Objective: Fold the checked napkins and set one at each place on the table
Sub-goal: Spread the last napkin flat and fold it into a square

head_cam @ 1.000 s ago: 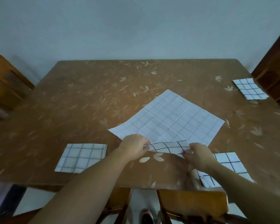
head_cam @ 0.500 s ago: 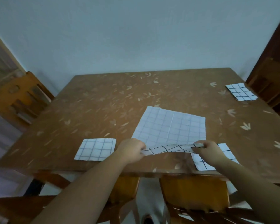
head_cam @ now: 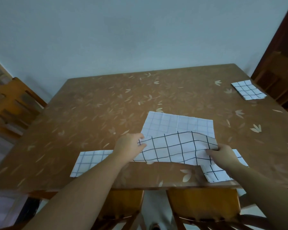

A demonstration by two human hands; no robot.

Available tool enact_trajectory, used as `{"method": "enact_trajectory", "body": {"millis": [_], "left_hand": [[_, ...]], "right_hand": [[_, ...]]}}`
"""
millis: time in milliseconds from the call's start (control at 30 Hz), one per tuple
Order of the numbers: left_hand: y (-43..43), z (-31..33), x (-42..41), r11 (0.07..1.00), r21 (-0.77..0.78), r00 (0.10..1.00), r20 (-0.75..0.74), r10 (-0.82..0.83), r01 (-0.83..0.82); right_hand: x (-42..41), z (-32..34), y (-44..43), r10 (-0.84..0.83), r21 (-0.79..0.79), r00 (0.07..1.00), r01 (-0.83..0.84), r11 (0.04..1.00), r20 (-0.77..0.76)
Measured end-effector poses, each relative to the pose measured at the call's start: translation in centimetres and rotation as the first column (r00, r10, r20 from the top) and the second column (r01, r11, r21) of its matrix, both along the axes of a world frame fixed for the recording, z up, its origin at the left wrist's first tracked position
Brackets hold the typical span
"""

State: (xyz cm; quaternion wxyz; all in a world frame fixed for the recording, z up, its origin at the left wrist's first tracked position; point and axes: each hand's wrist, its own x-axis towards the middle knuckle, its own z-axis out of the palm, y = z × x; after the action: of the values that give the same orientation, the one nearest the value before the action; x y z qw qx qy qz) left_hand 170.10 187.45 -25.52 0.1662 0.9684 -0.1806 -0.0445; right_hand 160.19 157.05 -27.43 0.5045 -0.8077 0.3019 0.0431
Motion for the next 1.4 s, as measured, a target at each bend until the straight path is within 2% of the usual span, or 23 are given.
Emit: {"method": "enact_trajectory", "body": {"millis": [100, 167, 267, 333, 400, 433, 500, 567, 667, 1000, 1033, 1100, 1167, 1200, 1233, 1300, 1400], "left_hand": [[-0.3, -0.8, 2.4, 0.997, -0.081, 0.988, 0.157, 0.014, -0.001], [-1.0, -1.4, 3.6, 0.998, -0.056, 0.964, 0.263, -0.023, 0.039], [-2.5, -2.6, 4.7, 0.994, -0.092, 0.962, 0.272, -0.038, 0.065], [-3.4, -3.4, 5.5, 0.973, -0.228, 0.984, 0.167, 0.066, -0.027], [-4.0, -3.8, 6.6, 0.881, -0.417, 0.974, -0.064, 0.216, -0.223], [-4.1, -4.0, 7.2, 0.815, -0.475, 0.942, -0.208, 0.262, -0.331], [-3.8, -4.4, 8.5, 0.736, -0.456, 0.840, -0.460, 0.287, -0.501], [-3.5, -5.1, 9.5, 0.736, -0.376, 0.748, -0.611, 0.260, -0.563], [-3.5, -6.6, 10.2, 0.737, -0.361, 0.710, -0.667, 0.224, -0.571], [-3.9, -9.2, 11.5, 0.823, -0.267, 0.765, -0.581, 0.277, -0.501], [-3.8, -9.4, 11.5, 0.846, -0.246, 0.794, -0.534, 0.290, -0.474], [-3.7, -9.8, 11.3, 0.937, -0.159, 0.913, -0.323, 0.249, -0.312], [-4.1, -9.9, 10.7, 0.997, -0.066, 0.993, -0.111, 0.032, -0.040], [-4.5, -9.9, 10.4, 0.995, -0.021, 0.992, -0.086, -0.095, 0.093], [-4.9, -9.9, 10.0, 0.979, 0.024, 0.974, -0.105, -0.198, 0.202], [-5.9, -10.4, 9.2, 0.938, 0.112, 0.933, -0.197, -0.302, 0.327], [-7.0, -11.5, 8.5, 0.916, 0.196, 0.913, -0.288, -0.288, 0.351]], "right_hand": [[1.6, -0.4, -0.4, -0.077, 0.020, 0.997, 0.077, 0.997, -0.010], [2.6, -0.6, -0.7, -0.125, 0.057, 0.992, 0.126, 0.990, -0.018], [4.1, -1.4, -1.3, -0.216, 0.088, 0.975, 0.219, 0.972, -0.046], [5.1, -1.9, -1.9, -0.280, 0.109, 0.956, 0.288, 0.951, -0.082], [5.9, -2.5, -2.6, -0.341, 0.121, 0.933, 0.354, 0.928, -0.112], [6.2, -2.6, -2.9, -0.362, 0.131, 0.925, 0.376, 0.917, -0.116], [6.8, -3.2, -3.5, -0.398, 0.146, 0.908, 0.414, 0.898, -0.129], [7.3, -3.9, -4.0, -0.418, 0.142, 0.898, 0.435, 0.889, -0.137], [7.9, -4.3, -4.2, -0.419, 0.148, 0.900, 0.433, 0.889, -0.120], [8.6, -5.3, -4.8, -0.385, 0.129, 0.911, 0.404, 0.906, -0.146], [8.7, -5.4, -4.8, -0.379, 0.127, 0.913, 0.398, 0.908, -0.149], [9.0, -5.5, -4.7, -0.376, 0.109, 0.916, 0.392, 0.914, -0.140], [9.2, -5.6, -4.4, -0.379, 0.067, 0.918, 0.388, 0.919, -0.122], [9.4, -5.8, -4.3, -0.387, 0.043, 0.915, 0.394, 0.918, -0.110], [9.6, -6.1, -4.2, -0.401, 0.024, 0.911, 0.405, 0.914, -0.098], [9.7, -6.6, -4.2, -0.429, 0.010, 0.899, 0.431, 0.902, -0.085], [9.8, -7.1, -4.3, -0.453, -0.021, 0.887, 0.453, 0.891, -0.086]]}}
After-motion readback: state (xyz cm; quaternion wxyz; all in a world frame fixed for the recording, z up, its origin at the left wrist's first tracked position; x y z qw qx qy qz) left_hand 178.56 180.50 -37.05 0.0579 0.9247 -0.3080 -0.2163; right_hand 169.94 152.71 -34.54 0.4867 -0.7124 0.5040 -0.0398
